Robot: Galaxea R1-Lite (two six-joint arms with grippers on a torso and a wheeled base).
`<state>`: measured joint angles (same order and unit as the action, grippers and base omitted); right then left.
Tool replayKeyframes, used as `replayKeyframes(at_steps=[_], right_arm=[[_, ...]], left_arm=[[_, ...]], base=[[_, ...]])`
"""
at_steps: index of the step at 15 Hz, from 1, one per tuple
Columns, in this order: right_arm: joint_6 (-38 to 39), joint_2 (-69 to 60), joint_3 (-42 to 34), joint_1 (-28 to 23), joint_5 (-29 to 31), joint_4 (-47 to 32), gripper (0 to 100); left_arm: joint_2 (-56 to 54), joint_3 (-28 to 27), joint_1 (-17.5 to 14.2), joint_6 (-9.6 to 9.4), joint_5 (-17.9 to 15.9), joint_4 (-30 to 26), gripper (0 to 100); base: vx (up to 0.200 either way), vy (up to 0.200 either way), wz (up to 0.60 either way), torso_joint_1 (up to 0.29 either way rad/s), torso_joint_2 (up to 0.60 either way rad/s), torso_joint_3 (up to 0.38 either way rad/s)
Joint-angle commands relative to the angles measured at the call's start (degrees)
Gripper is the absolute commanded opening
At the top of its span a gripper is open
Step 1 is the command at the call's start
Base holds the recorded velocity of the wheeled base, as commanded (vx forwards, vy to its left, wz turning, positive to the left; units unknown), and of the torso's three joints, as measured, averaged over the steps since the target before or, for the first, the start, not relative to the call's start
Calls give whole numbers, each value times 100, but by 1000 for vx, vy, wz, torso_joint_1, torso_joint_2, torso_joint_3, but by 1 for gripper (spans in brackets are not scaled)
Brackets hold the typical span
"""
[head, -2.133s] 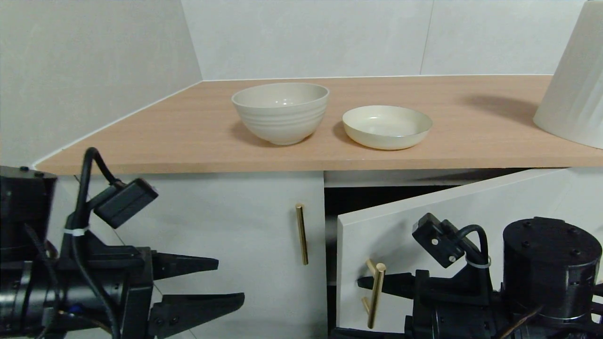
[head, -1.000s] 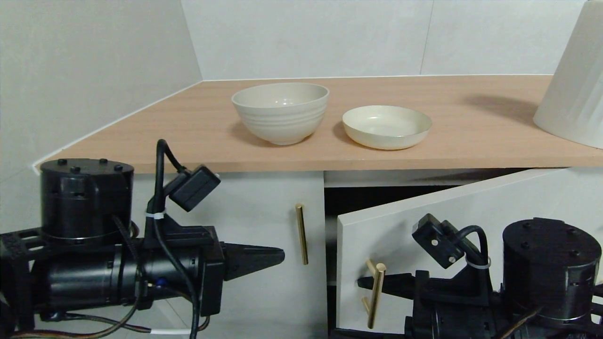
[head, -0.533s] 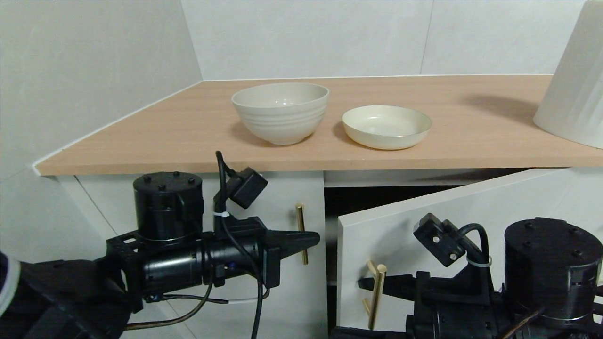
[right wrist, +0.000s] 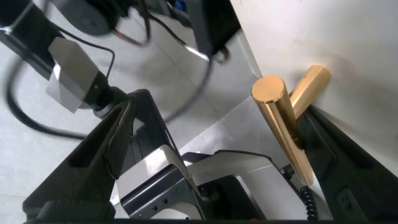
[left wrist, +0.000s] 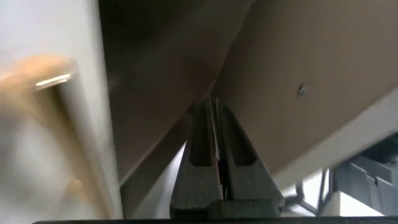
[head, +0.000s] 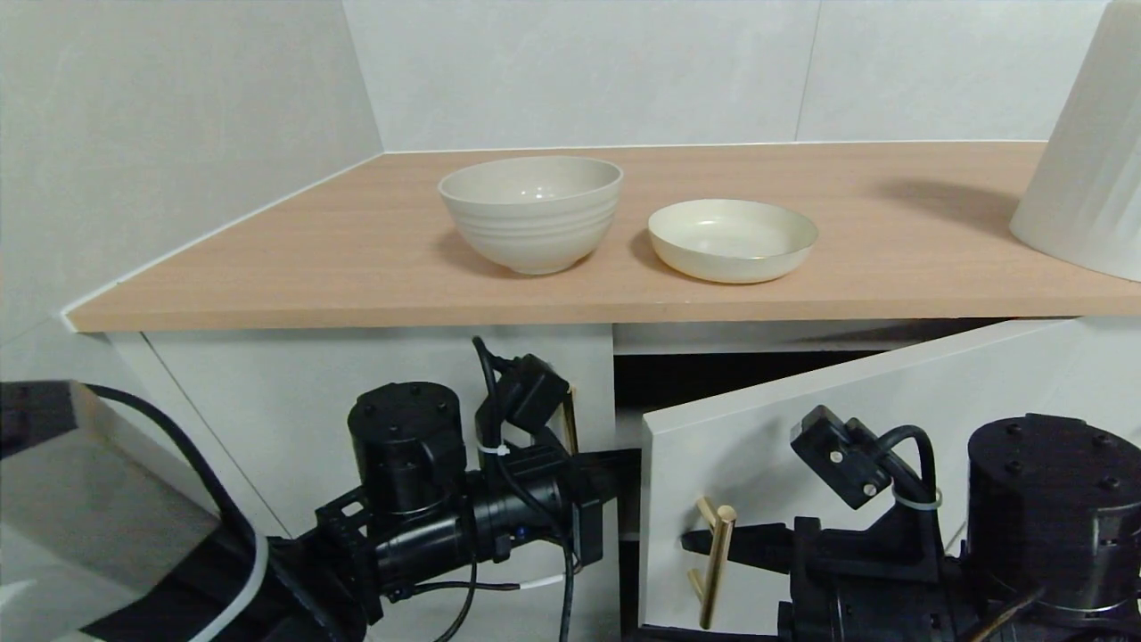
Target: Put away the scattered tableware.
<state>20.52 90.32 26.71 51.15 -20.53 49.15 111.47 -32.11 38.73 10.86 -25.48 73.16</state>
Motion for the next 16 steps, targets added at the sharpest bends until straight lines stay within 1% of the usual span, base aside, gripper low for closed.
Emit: replayKeyframes(at_steps=[1,2,4,7,9,10,11,13,14,15,16], right_arm=[[-13,-41,-78,-18,5,33,100],[-21,-85,-78,-26,14,33,100],[-30,-129,-87,-88,23,24,100],[-83,-173,-131,-290,84,7,100],[-118,-428,-166,-404,84,-64,100],[-118,-709,-192,-431,93,-292,100],[-136,-1016,-192,-562,93,-661,100],[-505,-1755,-219,-817,146,-1707,100],[-725,-2141,-228,-826,295,-2366,100],[-804,-2361,-228,-809,418,-2709,100],[-839,-2792,-228,-721,480,-3245,100]], left_arm=[[481,-15,223,4,25,436,0],[551,-59,293,12,25,595,0],[613,-217,390,12,25,595,0],[534,-234,416,12,25,621,0],[481,-217,416,21,25,621,0],[454,-208,416,21,34,621,0],[384,-199,416,74,43,612,0],[261,-182,416,311,43,595,0],[235,-173,416,373,43,595,0],[235,-173,416,373,43,595,0],[244,-164,416,373,43,595,0]], base=[[0,0,0,0,0,0],[0,0,0,0,0,0],[0,0,0,0,0,0],[0,0,0,0,0,0],[0,0,0,0,0,0],[0,0,0,0,0,0],[0,0,0,0,0,0],[0,0,0,0,0,0],[0,0,0,0,0,0],[0,0,0,0,0,0],[0,0,0,0,0,0]])
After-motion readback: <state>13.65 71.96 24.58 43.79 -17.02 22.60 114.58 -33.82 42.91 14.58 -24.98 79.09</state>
